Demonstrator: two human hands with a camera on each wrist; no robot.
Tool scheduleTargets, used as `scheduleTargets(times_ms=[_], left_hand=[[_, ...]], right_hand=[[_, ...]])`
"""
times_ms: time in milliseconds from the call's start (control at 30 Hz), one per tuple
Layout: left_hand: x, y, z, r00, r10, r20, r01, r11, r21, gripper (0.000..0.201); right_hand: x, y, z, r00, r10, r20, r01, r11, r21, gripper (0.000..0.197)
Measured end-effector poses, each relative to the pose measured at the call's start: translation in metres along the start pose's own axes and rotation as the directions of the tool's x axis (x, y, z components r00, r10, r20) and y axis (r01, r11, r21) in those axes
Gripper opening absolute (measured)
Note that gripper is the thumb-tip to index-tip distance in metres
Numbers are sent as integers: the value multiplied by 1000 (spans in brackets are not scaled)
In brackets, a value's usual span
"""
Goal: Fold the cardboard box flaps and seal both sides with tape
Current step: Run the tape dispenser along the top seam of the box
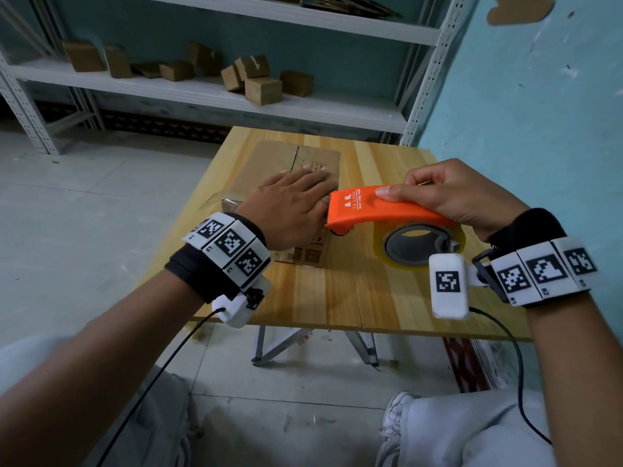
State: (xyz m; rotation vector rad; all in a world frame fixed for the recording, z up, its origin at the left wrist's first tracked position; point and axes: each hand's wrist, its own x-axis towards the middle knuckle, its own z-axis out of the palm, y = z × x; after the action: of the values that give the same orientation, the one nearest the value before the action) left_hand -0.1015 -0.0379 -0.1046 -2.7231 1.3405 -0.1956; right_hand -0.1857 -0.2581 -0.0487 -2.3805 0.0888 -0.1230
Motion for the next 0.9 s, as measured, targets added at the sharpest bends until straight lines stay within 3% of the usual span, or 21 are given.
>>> scheduleTargets(times_ms=[400, 633, 800, 900], left_hand=[[0, 3, 2, 998, -61, -14, 60, 997, -45, 95], [-4, 9, 3, 969, -180, -168, 128, 952, -279, 49], [-8, 6, -3, 928, -254, -273, 116, 892, -436, 39], [-9, 3, -1, 920, -258, -294, 141, 919, -367, 38]], right_hand=[[1, 2, 0, 1000, -22, -2, 22, 1000, -3, 51], [0, 1, 0, 1000, -23, -7, 23, 1000, -8, 51], [0, 2, 0, 1000, -19, -4, 19, 1000, 0, 49], [-1, 2, 0, 1000, -20, -8, 20, 1000, -1, 48]])
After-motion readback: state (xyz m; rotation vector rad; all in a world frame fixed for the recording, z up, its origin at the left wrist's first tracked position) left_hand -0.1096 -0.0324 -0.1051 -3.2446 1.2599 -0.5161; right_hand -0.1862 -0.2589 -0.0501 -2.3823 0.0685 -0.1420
